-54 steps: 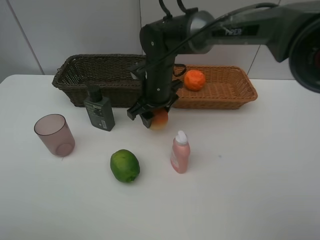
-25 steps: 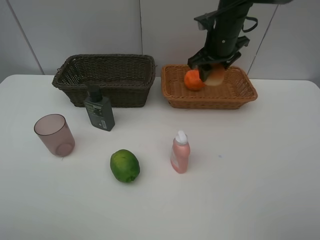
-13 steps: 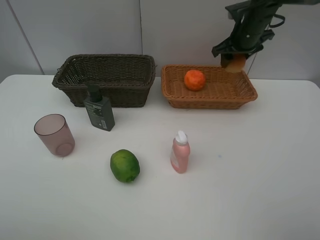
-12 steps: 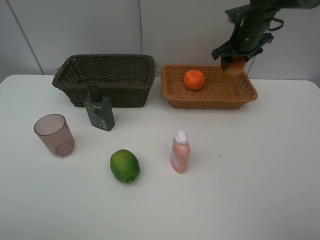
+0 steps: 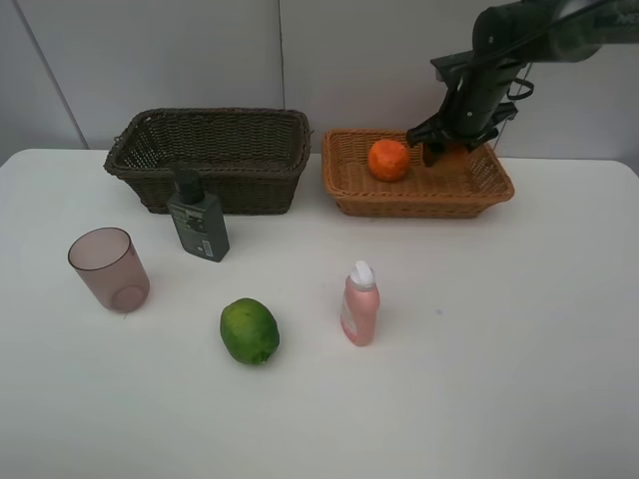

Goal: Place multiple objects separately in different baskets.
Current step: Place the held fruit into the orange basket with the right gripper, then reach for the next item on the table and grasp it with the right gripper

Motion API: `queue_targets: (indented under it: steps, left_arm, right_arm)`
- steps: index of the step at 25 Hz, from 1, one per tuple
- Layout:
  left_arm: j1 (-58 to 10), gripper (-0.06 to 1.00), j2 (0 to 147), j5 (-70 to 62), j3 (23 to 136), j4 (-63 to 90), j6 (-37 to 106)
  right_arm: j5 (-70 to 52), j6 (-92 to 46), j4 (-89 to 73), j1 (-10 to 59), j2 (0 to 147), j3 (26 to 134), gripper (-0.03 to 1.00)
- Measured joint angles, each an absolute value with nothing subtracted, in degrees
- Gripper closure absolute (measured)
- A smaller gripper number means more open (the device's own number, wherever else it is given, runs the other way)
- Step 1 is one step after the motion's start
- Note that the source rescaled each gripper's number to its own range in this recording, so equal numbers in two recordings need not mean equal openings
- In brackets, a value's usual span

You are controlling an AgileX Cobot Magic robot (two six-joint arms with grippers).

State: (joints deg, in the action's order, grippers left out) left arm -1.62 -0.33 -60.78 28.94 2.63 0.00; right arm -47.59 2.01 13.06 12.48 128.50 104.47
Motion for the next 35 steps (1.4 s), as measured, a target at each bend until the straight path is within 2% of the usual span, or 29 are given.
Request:
queue_targets:
  steps: [5,6,7,9,12,24,35]
  left_arm:
    - [-1.62,-0.05,-0.33,-60.78,28.94,2.63,0.00]
    - [-1.62,-0.05,-0.33,-60.78,28.94,2.63,0.00]
    - [-1.62,-0.05,-0.33,-60.78,28.94,2.63,0.00]
    - [-1.62,-0.05,-0.33,-60.78,28.94,2.63,0.00]
    - [-1.62,-0.05,-0.33,-60.78,28.94,2.63,0.00]
    - [-1.62,-0.05,-0.33,-60.78,28.94,2.63,0.00]
    - [-1.62,-0.05,-0.33,-60.78,28.94,2.63,0.00]
  right_arm:
    - [-48.30,2.01,10.75,12.48,128.50,104.47,0.50]
    - [-48.44,2.01,10.25,12.48,128.50,104.47,0.45]
    - [-48.61,2.01,9.69,12.48,128.50,104.47,0.36]
    - [-48.66,2.01,9.39,12.48,128.50,104.47,0.11]
    - [-49.03,2.01,9.39,12.48,128.50,104.47,-0.01]
    - [-51.18,2.01,9.39,13.25,127.97,104.47,-0.03]
    - [-62.05,2.01,9.25,16.00,120.46,104.47,-0.03]
